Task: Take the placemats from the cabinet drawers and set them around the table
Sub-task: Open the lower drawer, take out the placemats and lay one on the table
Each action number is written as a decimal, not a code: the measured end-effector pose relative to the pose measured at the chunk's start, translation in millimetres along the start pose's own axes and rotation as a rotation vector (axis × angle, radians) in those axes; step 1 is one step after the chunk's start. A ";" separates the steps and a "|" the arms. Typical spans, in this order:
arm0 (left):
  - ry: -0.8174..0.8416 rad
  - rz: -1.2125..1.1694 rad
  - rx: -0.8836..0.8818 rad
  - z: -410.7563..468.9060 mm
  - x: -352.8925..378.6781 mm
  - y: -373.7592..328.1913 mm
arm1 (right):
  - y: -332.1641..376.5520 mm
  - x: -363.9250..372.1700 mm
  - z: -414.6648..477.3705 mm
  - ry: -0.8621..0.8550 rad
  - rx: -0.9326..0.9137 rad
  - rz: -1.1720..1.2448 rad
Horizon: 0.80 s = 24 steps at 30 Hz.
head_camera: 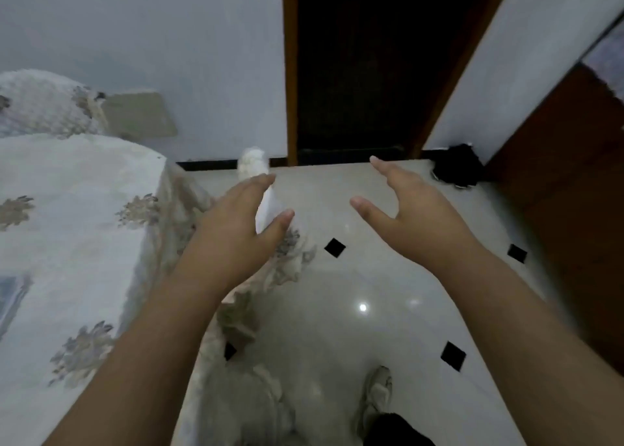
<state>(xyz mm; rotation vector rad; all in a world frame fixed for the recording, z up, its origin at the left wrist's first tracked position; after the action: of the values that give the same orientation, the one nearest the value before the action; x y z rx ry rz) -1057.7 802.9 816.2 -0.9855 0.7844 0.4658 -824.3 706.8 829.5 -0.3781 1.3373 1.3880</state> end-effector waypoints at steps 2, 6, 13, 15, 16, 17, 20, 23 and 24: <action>0.077 -0.033 0.077 10.5 39.2 -50.2 | -50.6 -34.2 -14.1 -0.061 0.110 -0.032; 0.209 -0.085 0.276 17.0 118.0 -162.7 | -154.8 -104.5 -59.0 -0.150 0.344 -0.078; 0.393 -0.182 0.555 -12.3 238.0 -357.6 | -301.1 -217.8 -145.2 -0.339 0.612 -0.156; 0.434 -0.228 0.624 -25.6 264.3 -407.1 | -333.4 -245.1 -165.3 -0.390 0.663 -0.173; 0.458 -0.250 0.656 -33.0 276.1 -430.2 | -348.0 -258.5 -175.9 -0.411 0.693 -0.179; 0.485 -0.267 0.684 -40.6 287.3 -452.2 | -361.7 -272.2 -187.3 -0.433 0.725 -0.183; 0.541 -0.316 0.759 -62.3 318.9 -513.8 | -400.0 -311.5 -223.1 -0.511 0.816 -0.190; 0.580 -0.357 0.845 -81.3 347.7 -566.0 | -433.7 -340.9 -256.8 -0.568 0.914 -0.182; 0.597 -0.366 0.872 -86.6 357.6 -580.4 | -443.7 -347.8 -266.4 -0.588 0.944 -0.175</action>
<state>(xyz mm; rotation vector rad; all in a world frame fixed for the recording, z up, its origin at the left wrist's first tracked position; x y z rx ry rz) -471.4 445.2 838.6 -0.4041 1.1632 -0.5017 -456.2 203.7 815.3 0.5030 1.2550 0.5302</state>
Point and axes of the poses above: each hand's wrist, its own z-axis towards the middle knuckle, its own x-axis out of the palm, y = z × x, the point moved 5 cm from there along z, towards the middle knuckle, and after that the axes turned 15 degrees about -y, right-handed, at the moved point
